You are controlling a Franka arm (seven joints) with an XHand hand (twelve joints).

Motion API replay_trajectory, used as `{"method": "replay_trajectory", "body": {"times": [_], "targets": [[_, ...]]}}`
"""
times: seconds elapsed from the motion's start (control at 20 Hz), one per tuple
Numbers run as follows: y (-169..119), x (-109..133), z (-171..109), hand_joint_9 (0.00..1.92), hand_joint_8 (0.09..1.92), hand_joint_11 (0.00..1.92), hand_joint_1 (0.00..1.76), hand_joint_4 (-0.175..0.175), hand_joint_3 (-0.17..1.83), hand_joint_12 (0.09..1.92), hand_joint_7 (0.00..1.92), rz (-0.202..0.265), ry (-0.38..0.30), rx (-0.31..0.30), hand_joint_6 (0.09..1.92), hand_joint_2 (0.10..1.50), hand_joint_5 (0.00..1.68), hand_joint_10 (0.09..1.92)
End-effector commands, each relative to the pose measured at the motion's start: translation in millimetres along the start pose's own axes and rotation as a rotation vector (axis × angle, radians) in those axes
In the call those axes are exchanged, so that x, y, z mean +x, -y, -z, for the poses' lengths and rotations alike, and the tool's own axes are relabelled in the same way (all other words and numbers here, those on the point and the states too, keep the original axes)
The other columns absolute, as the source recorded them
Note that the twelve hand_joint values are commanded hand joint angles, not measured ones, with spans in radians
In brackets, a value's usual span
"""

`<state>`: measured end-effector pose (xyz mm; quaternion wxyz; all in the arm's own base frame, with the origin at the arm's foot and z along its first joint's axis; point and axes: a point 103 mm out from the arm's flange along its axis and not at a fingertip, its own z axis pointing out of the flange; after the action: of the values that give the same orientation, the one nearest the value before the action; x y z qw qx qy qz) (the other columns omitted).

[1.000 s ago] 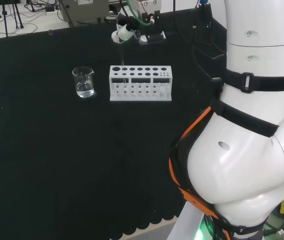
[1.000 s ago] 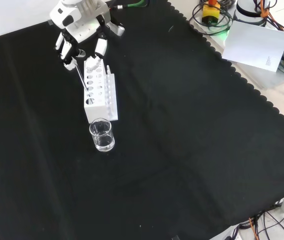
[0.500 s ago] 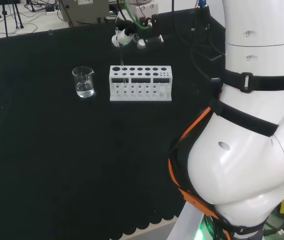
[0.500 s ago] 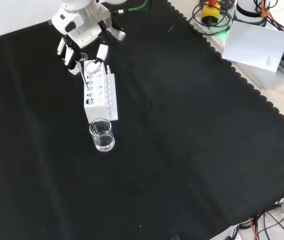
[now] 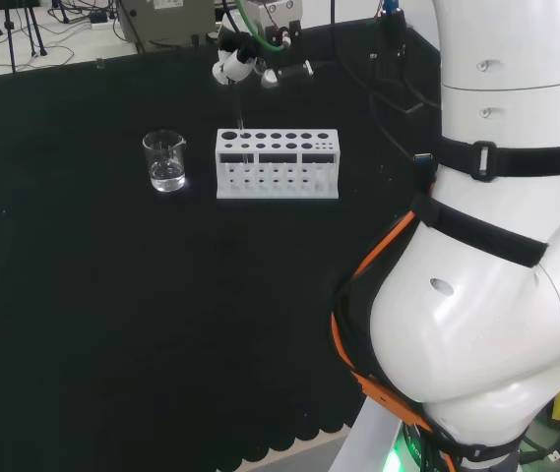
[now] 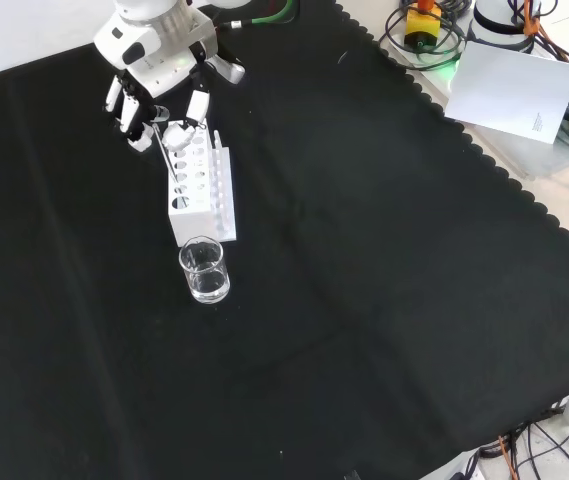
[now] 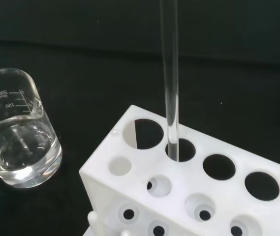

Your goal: Take the glass rod from the white test tube rack.

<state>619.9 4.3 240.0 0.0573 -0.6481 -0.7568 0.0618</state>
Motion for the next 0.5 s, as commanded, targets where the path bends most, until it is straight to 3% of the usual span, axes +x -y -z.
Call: {"method": "replay_trajectory", "body": {"times": [0.05,0.15,0.25,0.35,0.5], "targets": [[6.2,10.1,-2.4,1.55,1.08,0.88,1.06,-0.142,0.29,1.21,1.18,0.008,0.052,-0.084,1.17,1.04,0.84,0.96],[6.7,12.2,-1.3,1.61,1.1,1.06,1.19,-0.166,0.32,1.11,1.06,0.002,0.08,-0.115,1.13,0.99,0.91,0.97],[8.9,12.0,0.9,1.64,1.13,1.18,1.24,-0.174,0.49,1.0,1.03,-0.004,0.072,-0.17,1.12,0.88,0.95,0.97],[14.1,12.9,7.3,1.64,1.15,1.22,1.27,-0.175,0.67,0.91,1.08,0.002,0.056,-0.242,1.05,0.77,0.98,0.98],[24.3,17.3,24.9,1.64,1.1,1.23,1.3,-0.175,0.79,0.83,1.2,0.003,0.012,-0.328,0.87,0.66,1.06,0.96]]}}
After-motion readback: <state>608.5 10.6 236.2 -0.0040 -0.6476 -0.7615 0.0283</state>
